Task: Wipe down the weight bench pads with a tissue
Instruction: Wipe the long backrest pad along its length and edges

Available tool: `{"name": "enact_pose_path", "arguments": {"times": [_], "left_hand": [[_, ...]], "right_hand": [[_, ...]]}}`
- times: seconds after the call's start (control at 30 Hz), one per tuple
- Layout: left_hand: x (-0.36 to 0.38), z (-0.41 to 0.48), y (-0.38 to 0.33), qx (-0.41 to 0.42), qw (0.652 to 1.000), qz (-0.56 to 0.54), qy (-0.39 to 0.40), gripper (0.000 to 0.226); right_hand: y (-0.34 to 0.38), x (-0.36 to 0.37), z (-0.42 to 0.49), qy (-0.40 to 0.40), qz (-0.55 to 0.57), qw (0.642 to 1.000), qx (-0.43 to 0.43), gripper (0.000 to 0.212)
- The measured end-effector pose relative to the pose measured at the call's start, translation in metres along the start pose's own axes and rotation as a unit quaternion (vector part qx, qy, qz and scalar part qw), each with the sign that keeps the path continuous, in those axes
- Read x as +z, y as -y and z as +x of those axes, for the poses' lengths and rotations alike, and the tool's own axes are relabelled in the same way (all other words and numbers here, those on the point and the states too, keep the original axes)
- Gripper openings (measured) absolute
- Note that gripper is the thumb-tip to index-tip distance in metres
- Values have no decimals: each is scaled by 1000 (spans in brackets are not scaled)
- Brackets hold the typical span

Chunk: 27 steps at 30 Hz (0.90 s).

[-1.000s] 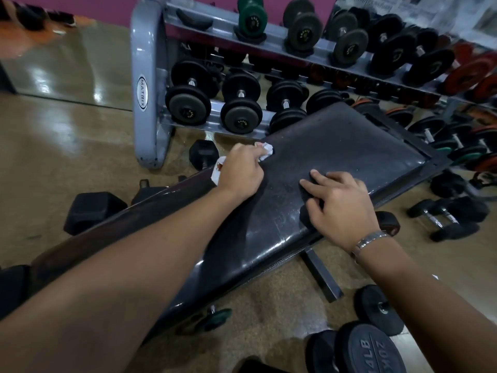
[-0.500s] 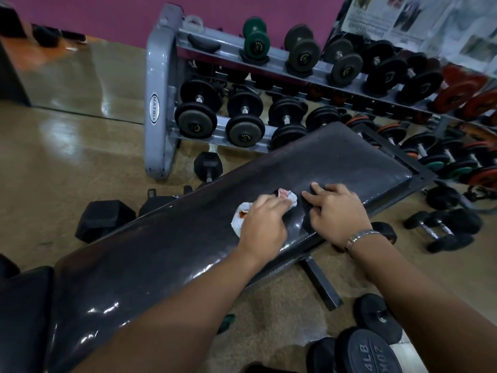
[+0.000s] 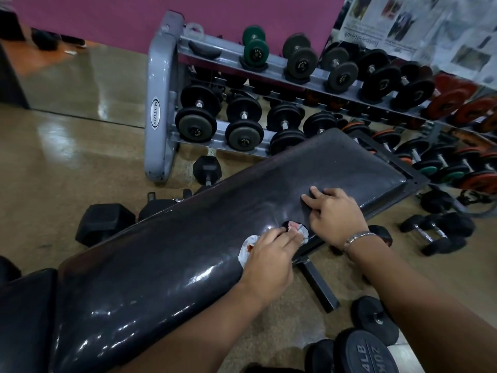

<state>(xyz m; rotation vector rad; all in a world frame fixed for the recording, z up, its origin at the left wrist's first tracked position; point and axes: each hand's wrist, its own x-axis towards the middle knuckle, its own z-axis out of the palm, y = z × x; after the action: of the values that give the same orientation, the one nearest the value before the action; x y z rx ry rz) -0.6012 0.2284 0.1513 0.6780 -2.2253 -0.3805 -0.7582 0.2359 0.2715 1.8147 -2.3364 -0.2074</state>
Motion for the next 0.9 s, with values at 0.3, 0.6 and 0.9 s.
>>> {"name": "enact_pose_path", "arguments": {"times": [0.3, 0.6, 0.9], "left_hand": [[-18, 1, 2, 111, 994, -23, 0, 46], [-34, 147, 88, -123, 985, -52, -112, 33], [1, 211, 114, -217, 973, -65, -36, 32]], "right_hand": [[-16, -7, 3, -55, 96, 993, -34, 38], [-63, 23, 18, -228, 102, 968, -19, 32], [-65, 33, 17, -245, 106, 964, -23, 37]]}}
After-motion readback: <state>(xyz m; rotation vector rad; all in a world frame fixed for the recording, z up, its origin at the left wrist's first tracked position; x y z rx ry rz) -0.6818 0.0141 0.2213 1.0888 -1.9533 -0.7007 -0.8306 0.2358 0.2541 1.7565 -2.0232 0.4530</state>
